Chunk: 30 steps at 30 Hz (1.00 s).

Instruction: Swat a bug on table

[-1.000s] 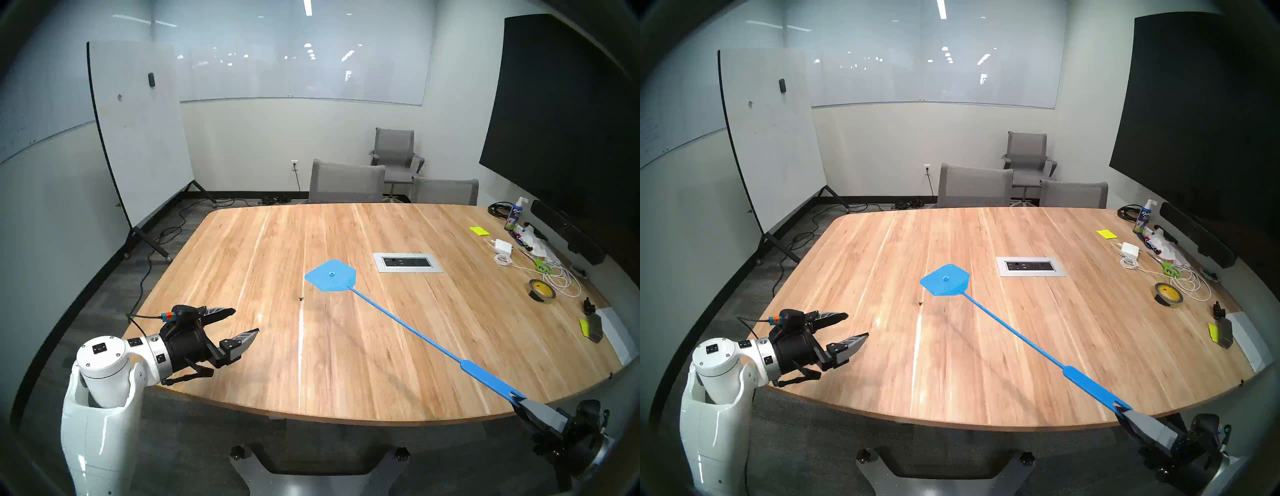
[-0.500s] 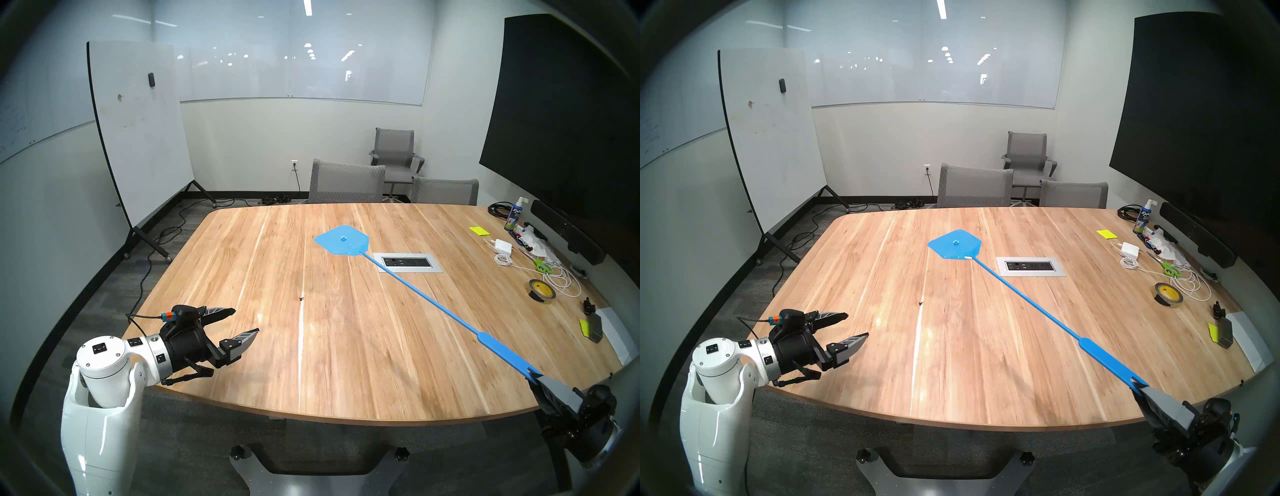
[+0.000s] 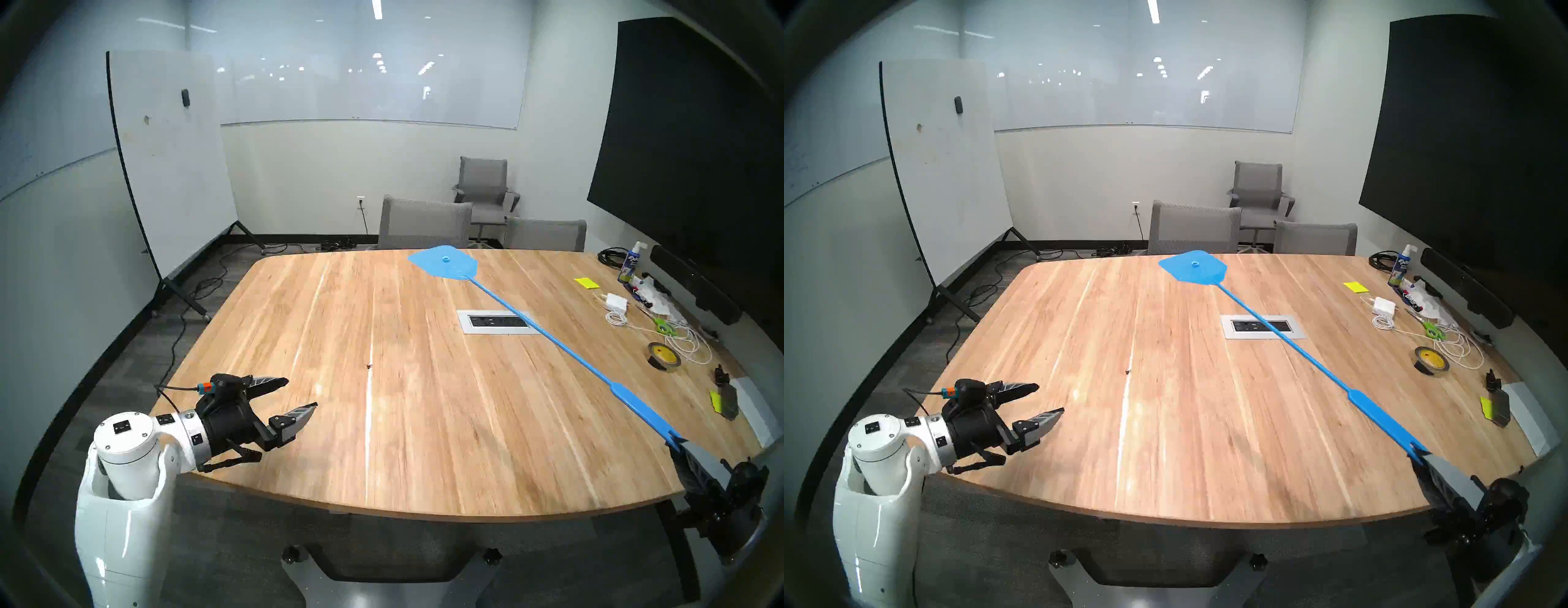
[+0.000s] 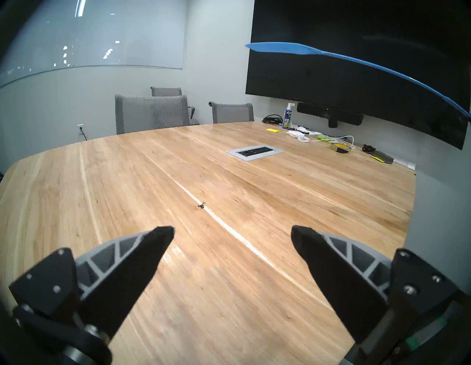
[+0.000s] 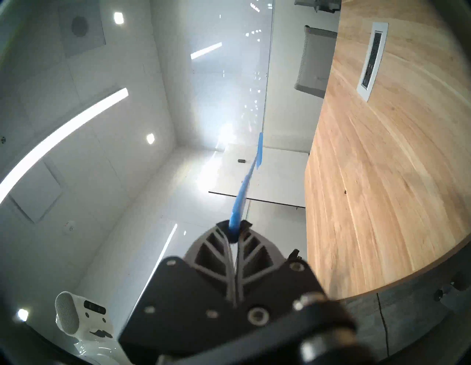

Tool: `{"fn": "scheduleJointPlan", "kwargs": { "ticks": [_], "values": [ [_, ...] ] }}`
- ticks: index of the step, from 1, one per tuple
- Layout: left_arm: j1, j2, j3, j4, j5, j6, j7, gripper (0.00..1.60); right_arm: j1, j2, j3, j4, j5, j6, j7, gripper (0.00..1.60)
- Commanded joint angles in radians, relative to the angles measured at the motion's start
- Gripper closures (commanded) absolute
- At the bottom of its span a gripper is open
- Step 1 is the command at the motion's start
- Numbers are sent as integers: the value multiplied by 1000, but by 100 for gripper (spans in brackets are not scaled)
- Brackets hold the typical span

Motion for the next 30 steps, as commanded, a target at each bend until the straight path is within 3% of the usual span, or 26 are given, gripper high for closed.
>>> {"fn": "scheduleJointPlan", "kwargs": {
  "ticks": [1,4,8,10,11,13,21,23,26,28,30],
  "values": [
    [-1,1,1,-14,0,2,-2,0,-37,1,-33,-33,-2,-1,96,160],
    [-1,1,1,-14,0,2,-2,0,-59,0,-64,-45,-40,-1,93,160],
    [-2,0,1,-14,0,1,-3,0,-117,2,-101,-67,-148,-1,97,160],
    [-2,0,1,-13,0,1,-3,0,-127,29,-130,-69,-248,-1,34,160],
    [-3,0,1,-11,0,0,-3,0,-127,37,-133,-73,-302,-1,-42,160],
    [-3,-1,1,-10,0,-1,-3,0,-127,50,-170,-49,-357,-13,-96,160],
    [-5,-1,0,-8,1,-1,-5,0,-98,96,-226,24,-593,-120,-186,160],
    [-5,-2,0,-8,1,-1,-5,0,-102,96,-223,17,-638,-157,-181,160],
    [-4,-2,0,-10,2,0,-6,0,-116,87,-200,-13,-696,-212,-89,160],
    [-4,-2,0,-11,2,0,-6,0,-127,84,-173,-43,-658,-256,-29,160],
    [-5,-2,0,-10,3,0,-6,0,-127,79,-154,-77,-631,-271,-25,160]
  ]
}}
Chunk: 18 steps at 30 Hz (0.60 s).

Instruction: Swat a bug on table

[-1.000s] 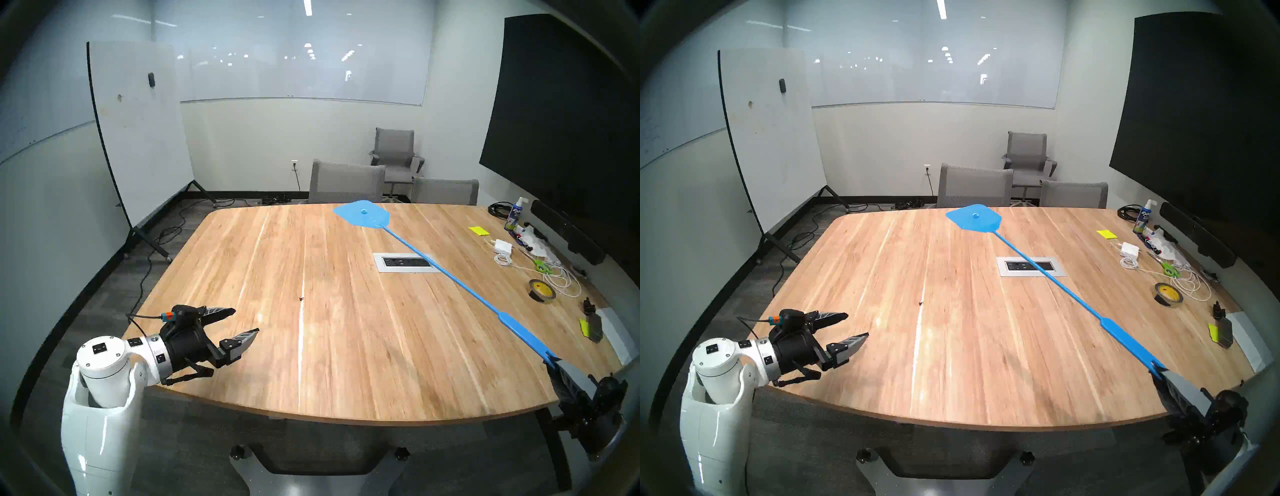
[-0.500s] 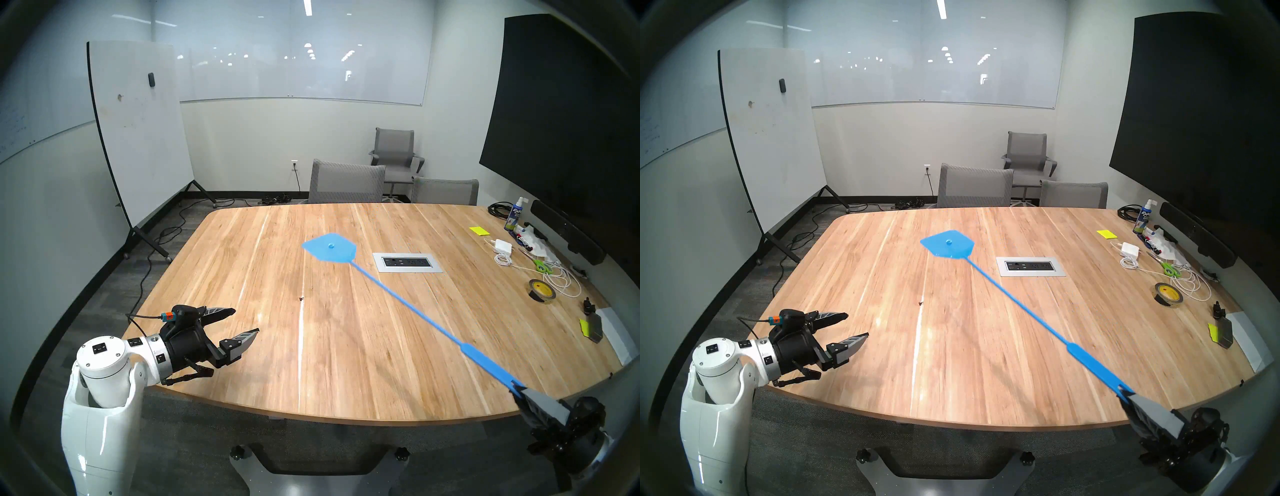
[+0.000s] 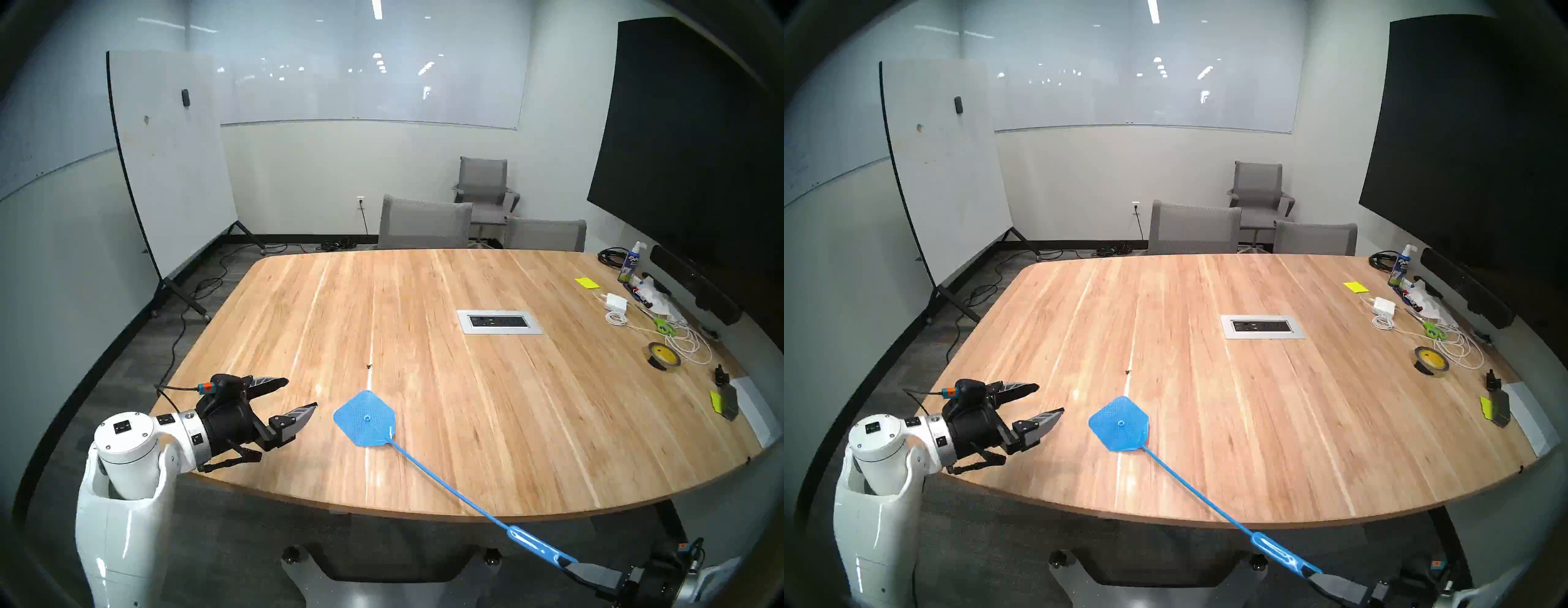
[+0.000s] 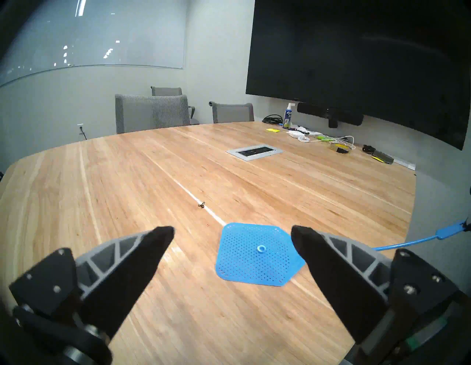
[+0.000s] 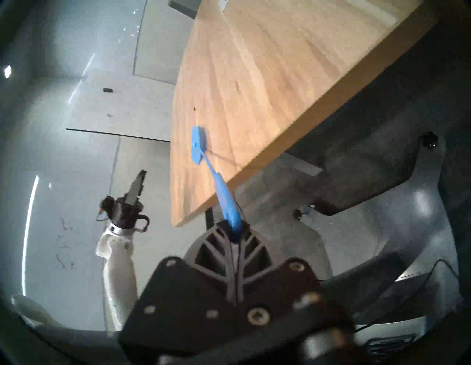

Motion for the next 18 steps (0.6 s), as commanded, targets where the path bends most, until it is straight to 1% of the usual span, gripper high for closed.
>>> {"fn": "scheduleJointPlan", "kwargs": {
  "ticks": [1,2,3,4,5,6,7,8,9,10,13,14,16,17,18],
  "values": [
    [-1,1,1,-15,-1,0,-2,0,-16,-8,68,-103,39,-100,108,160],
    [-1,1,1,-15,-1,0,-2,0,-16,-8,68,-103,39,-100,108,160],
    [-1,1,1,-15,-1,0,-2,0,-16,-13,80,-113,50,-110,138,160],
    [-1,1,1,-15,0,0,-3,0,-16,-15,89,-122,60,-109,149,160],
    [-1,1,1,-15,0,0,-3,0,-16,-40,114,-138,83,-120,183,160],
    [-1,1,1,-15,0,0,-3,0,-16,-51,126,-144,100,-122,202,160],
    [-1,1,1,-15,0,0,-3,0,-16,-51,126,-144,100,-122,202,160],
    [-1,0,1,-16,0,0,-3,0,-16,-62,139,-147,111,-123,241,160],
    [-1,0,1,-16,0,0,-3,0,-16,-63,144,-155,130,-117,229,160],
    [-1,0,1,-15,0,0,-3,0,-16,-73,154,-158,144,-124,244,160],
    [-1,0,0,-16,1,1,-4,0,-16,-88,184,-159,188,-115,300,160],
    [-1,0,0,-16,1,1,-4,0,-16,-92,191,-160,201,-115,306,160],
    [-1,-1,0,-16,2,1,-4,0,-16,-104,212,-153,232,-108,352,160],
    [-1,-1,0,-17,2,1,-4,0,-16,-105,216,-157,254,-104,331,160],
    [-1,-1,0,-17,2,1,-5,0,-16,-104,224,-150,262,-92,365,160]
  ]
}}
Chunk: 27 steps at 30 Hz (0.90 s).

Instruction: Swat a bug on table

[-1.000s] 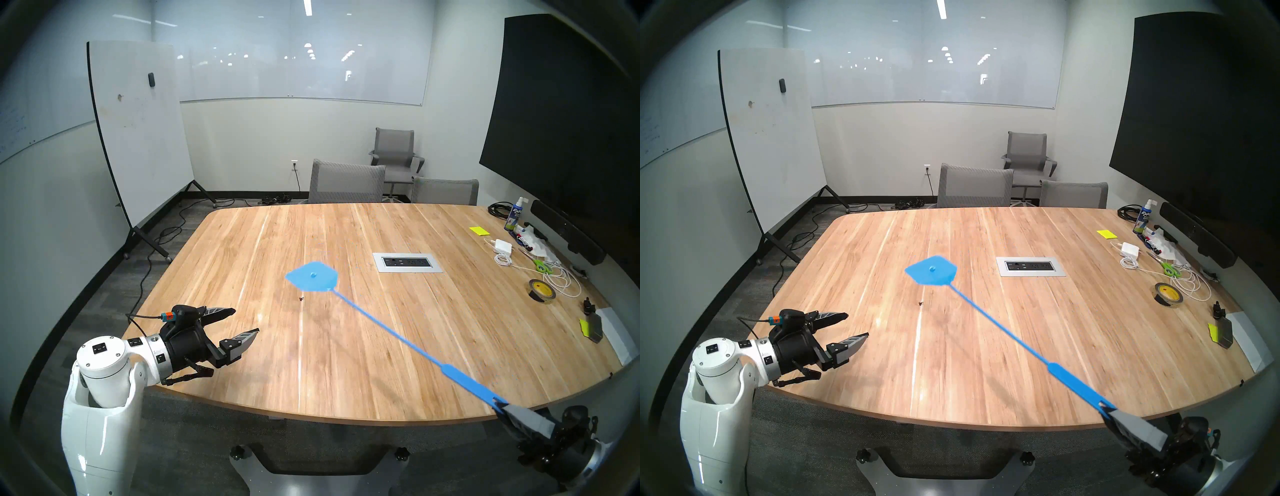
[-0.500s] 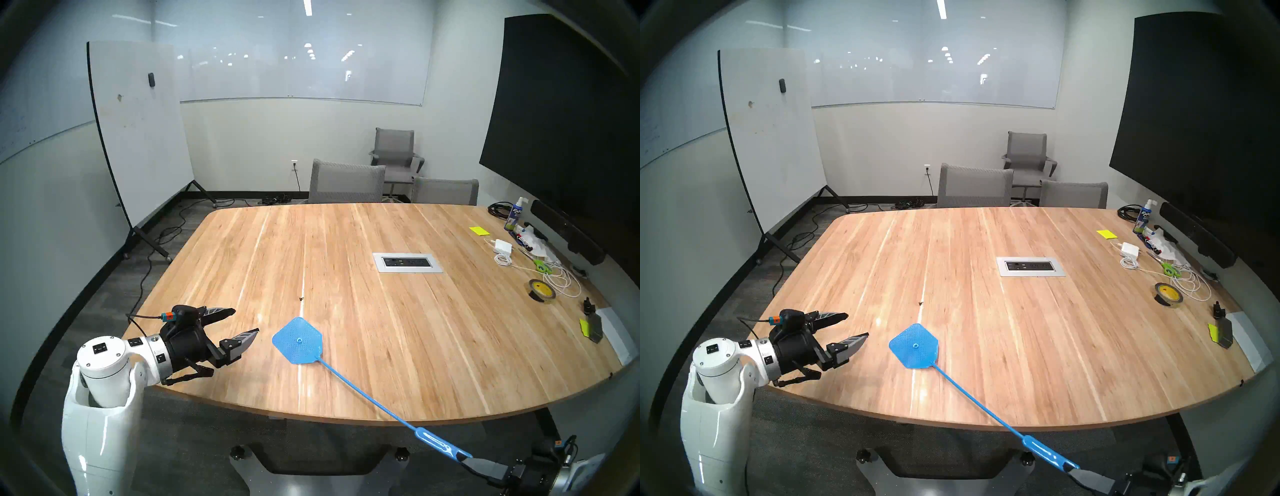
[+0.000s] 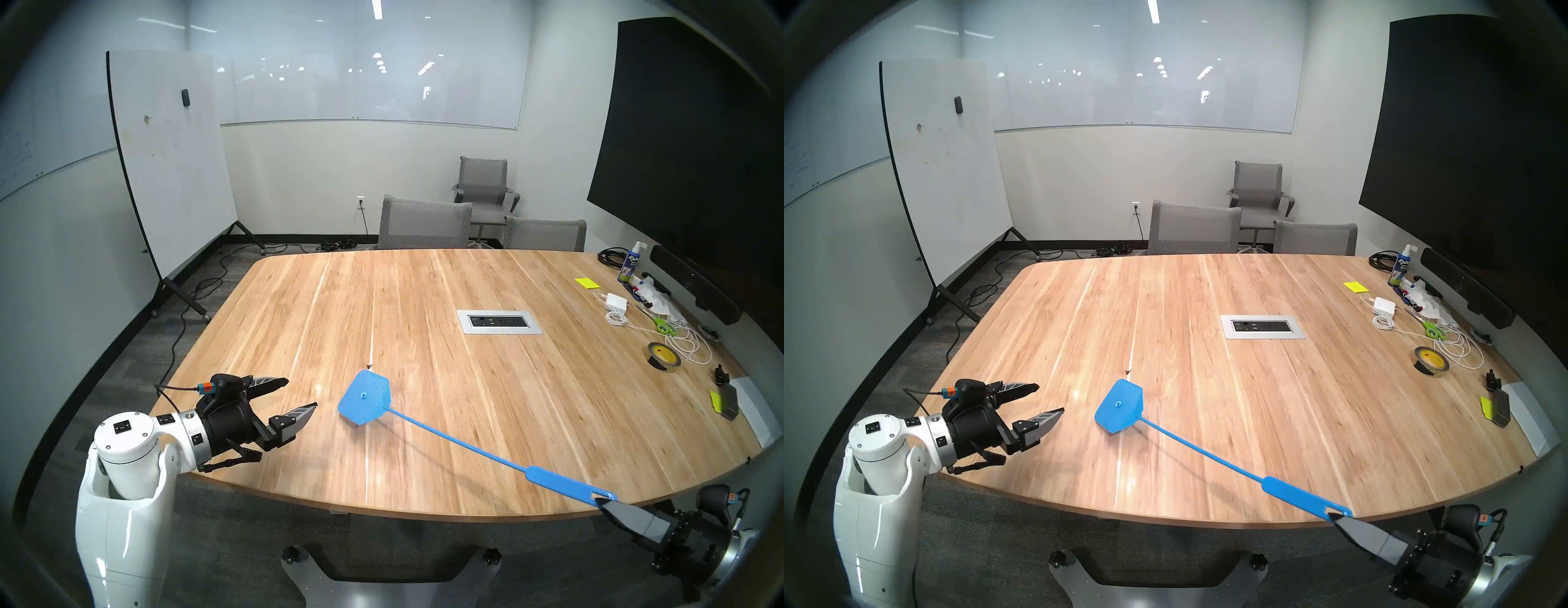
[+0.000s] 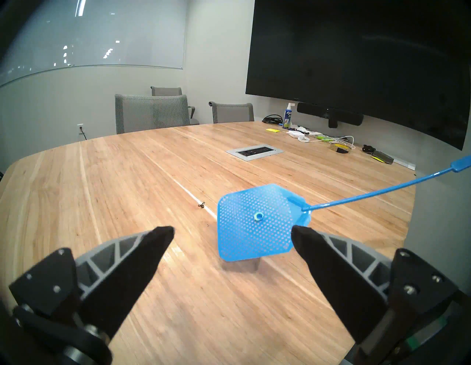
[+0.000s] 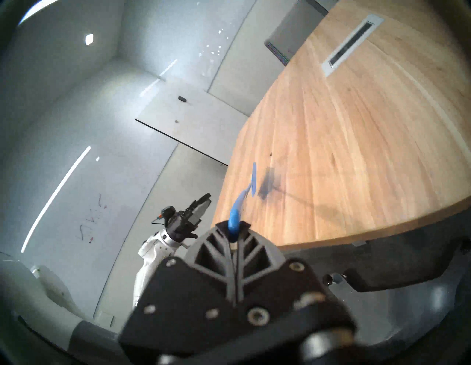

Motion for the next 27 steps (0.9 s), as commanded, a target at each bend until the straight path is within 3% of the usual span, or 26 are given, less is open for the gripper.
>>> {"fn": "scheduleJointPlan", "kwargs": {
  "ticks": [1,11,27],
  "values": [
    [0,1,1,-17,0,1,-2,0,0,-49,60,-11,121,23,122,160],
    [1,0,0,-20,2,3,-2,0,0,-50,82,16,150,68,242,160],
    [0,-3,-1,-20,5,4,-5,0,0,-72,43,-60,158,99,179,160]
  ]
}}
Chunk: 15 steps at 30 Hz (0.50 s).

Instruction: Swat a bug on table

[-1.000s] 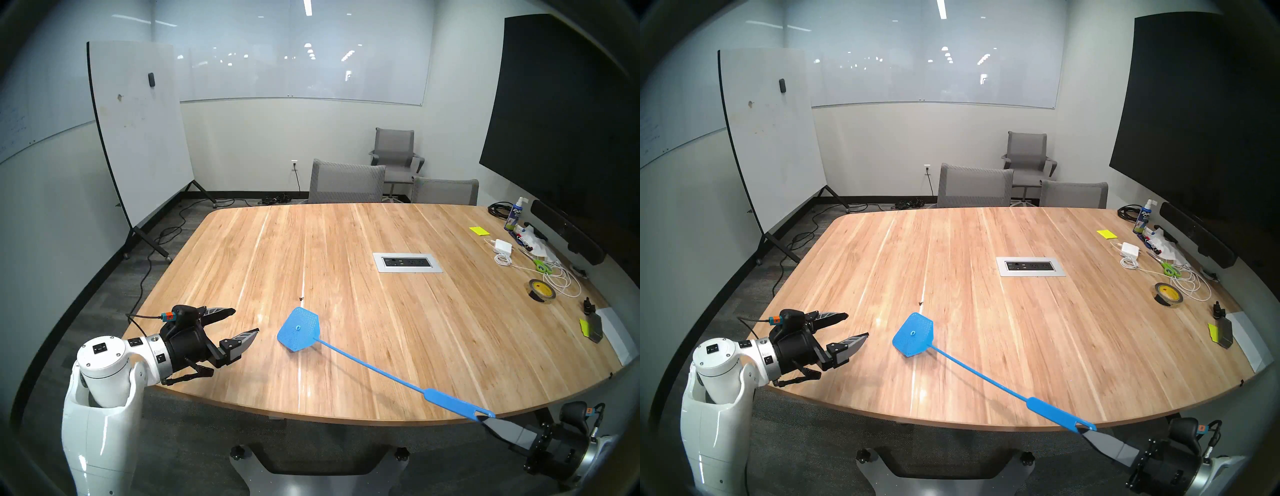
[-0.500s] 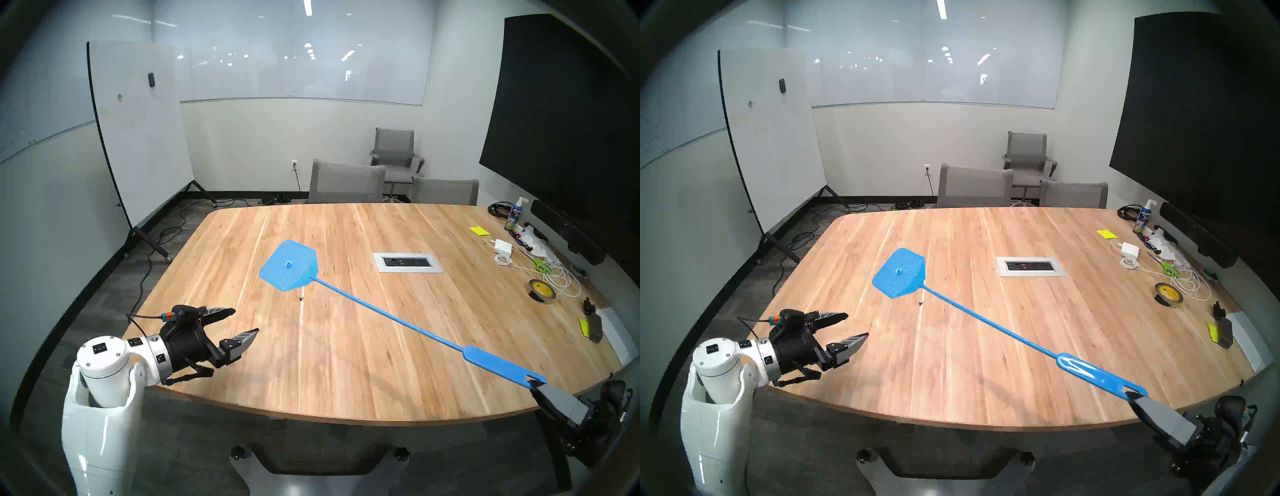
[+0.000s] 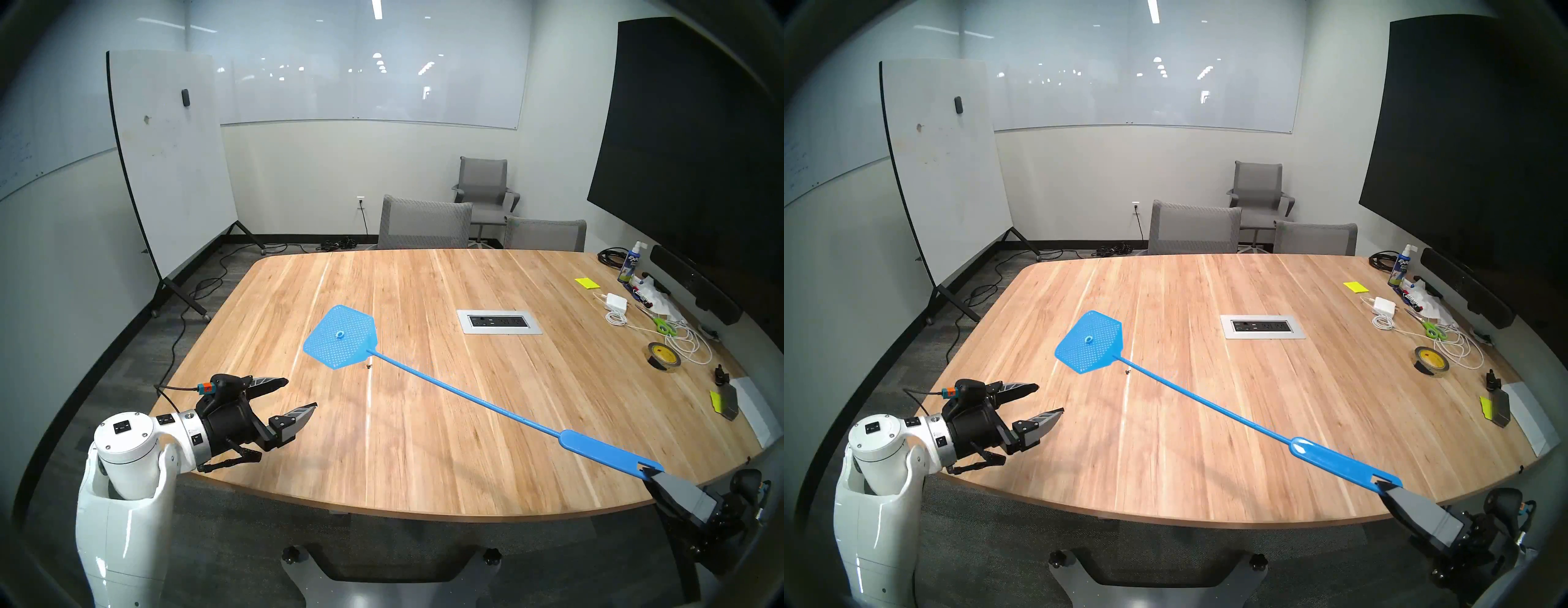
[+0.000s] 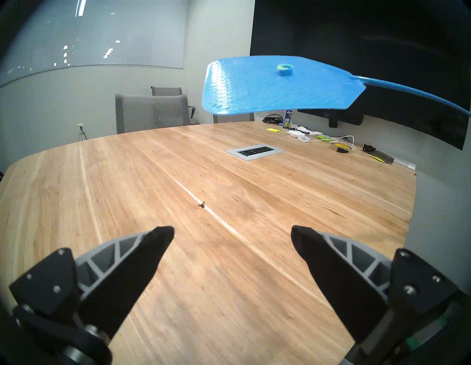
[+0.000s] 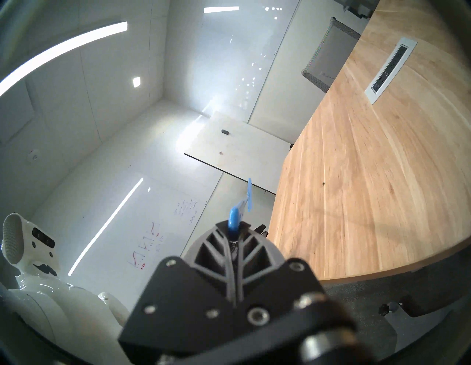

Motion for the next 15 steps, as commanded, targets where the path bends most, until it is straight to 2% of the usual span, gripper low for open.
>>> {"fn": "scheduleJointPlan", "kwargs": {
  "ticks": [1,5,15],
  "values": [
    [0,1,1,-19,0,3,-2,0,0,-9,-3,-42,28,8,87,160],
    [0,0,1,-19,0,3,-2,0,12,-10,-15,-54,47,17,32,160],
    [0,-1,0,-19,2,4,-4,0,86,-11,-69,-80,100,31,-167,160]
  ]
}}
